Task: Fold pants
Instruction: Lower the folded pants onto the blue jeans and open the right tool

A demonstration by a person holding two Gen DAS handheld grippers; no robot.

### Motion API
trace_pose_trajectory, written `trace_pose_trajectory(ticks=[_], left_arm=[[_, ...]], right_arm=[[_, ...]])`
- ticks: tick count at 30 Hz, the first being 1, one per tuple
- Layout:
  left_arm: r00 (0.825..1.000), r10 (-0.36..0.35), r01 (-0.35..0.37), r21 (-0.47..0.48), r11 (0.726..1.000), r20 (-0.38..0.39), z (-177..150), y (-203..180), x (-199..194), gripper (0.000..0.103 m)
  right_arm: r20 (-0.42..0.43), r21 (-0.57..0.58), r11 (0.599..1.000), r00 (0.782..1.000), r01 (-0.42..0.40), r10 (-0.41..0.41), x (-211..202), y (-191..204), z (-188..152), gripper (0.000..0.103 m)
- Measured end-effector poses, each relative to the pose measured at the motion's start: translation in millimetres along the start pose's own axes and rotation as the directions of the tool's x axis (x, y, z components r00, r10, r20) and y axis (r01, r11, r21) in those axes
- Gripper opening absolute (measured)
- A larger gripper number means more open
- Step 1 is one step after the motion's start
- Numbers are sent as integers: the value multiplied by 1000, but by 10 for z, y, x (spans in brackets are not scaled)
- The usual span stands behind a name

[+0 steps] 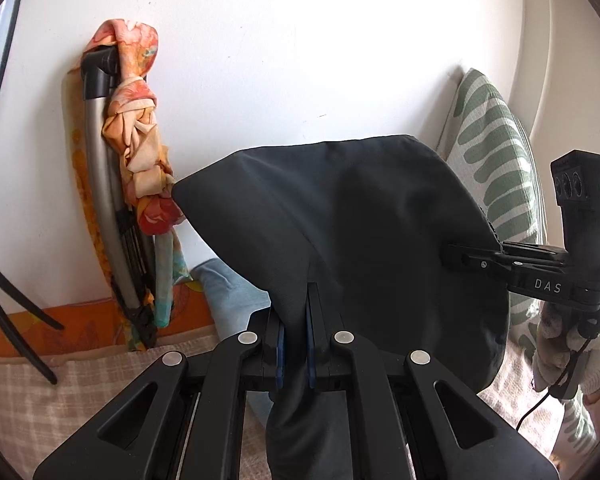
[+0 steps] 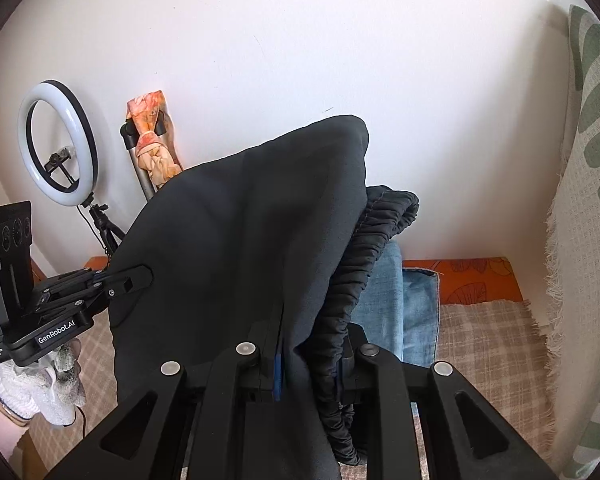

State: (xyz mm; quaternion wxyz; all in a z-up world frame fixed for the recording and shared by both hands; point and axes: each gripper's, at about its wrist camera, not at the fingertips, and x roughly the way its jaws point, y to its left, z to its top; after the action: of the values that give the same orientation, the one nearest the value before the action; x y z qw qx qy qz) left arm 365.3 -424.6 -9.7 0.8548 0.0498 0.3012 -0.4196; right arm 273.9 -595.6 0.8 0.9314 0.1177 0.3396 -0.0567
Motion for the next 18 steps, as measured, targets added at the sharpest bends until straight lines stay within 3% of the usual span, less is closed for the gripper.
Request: trace_pose_trajectory(ticks=[10,11,13,15,17,18], left_arm=[[990,114,-113,20,993,-78,-112,69,662,7],[987,141,-140,17,990,-83,-108,85,691,12],[979,186,-187,-5,982,-89,-114,139,686,15],[973,214,-217,-30,976,-85,-104,189,618,37],[970,233,-236,-31,971,-75,-95,205,510,47],[970,234,-236,-18,972,-72,-95,199,450,47]], right_arm=[[-84,43,997,994,67,-63,745,-404,-110,19],[-92,29,996,992,87,-84,793,-409,-116,21],[-106,4,987,981,162,-160,853,-426,-116,38],[-103,1,974,969,227,-226,832,-456,-107,51],[-80,14,973,970,232,-230,735,-470,-111,62],[-69,18,974,972,226,-224,675,-470,-115,68]])
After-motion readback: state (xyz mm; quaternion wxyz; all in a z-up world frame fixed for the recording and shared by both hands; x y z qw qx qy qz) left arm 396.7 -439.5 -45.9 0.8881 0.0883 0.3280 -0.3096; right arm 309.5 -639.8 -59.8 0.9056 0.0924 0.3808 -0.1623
